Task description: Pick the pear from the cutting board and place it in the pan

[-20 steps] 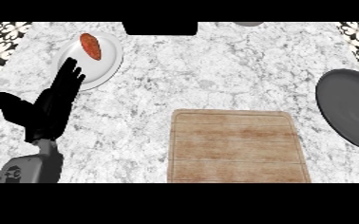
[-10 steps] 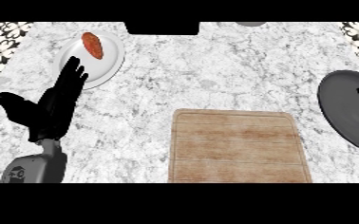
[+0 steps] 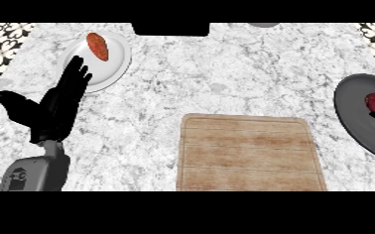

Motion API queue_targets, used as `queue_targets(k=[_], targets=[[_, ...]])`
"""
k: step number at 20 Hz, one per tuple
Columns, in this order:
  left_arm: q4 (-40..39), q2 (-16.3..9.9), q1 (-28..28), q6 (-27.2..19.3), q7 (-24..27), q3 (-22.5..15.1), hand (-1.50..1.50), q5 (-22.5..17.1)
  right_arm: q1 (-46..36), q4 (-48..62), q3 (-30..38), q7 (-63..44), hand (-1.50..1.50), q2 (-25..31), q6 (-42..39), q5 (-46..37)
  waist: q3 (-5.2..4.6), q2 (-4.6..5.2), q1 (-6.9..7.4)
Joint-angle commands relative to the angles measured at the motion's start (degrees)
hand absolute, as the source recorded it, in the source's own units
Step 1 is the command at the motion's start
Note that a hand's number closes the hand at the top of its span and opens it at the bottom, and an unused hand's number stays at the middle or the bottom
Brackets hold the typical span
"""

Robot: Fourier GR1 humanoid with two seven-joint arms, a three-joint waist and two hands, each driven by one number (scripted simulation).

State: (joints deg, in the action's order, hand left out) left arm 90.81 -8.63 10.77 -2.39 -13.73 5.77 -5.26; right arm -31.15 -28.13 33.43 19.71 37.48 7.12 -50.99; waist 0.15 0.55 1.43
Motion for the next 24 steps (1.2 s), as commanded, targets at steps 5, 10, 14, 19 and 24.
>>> queue_targets(k=[5, 10, 14, 19, 24], targets=[[0.07, -0.91, -2.5, 2.0, 1.21, 1.73, 0.0, -1.93, -2.93, 6.84, 7.44, 10.85, -1.5, 3.29, -3.09, 9.63, -0.03, -0.22, -0.48], [-0.43, -0.49, -0.22, 0.6, 0.17, 0.87, 0.0, -0.41, -1.14, 8.9, 15.12, 15.59, -1.5, 7.44, -12.01, 18.84, -0.03, -0.4, -1.61], [0.78, 0.87, -1.86, -0.67, 0.78, -0.17, 0.0, 0.82, 2.56, 12.6, 20.76, 17.09, -1.5, 13.65, -21.23, 24.77, 0.03, -0.36, -1.71], [0.55, -0.45, -3.02, 1.37, 1.41, 1.71, 0.0, -1.33, 10.57, 15.62, 24.25, 23.86, -1.5, 18.07, -36.01, 29.83, 0.0, -0.49, -2.02], [2.91, -1.84, -2.12, 1.27, -2.07, 2.46, 0.0, -1.89, 18.94, 15.57, 23.92, 30.23, -1.5, 20.93, -44.61, 30.96, 0.1, -0.52, -1.86]])
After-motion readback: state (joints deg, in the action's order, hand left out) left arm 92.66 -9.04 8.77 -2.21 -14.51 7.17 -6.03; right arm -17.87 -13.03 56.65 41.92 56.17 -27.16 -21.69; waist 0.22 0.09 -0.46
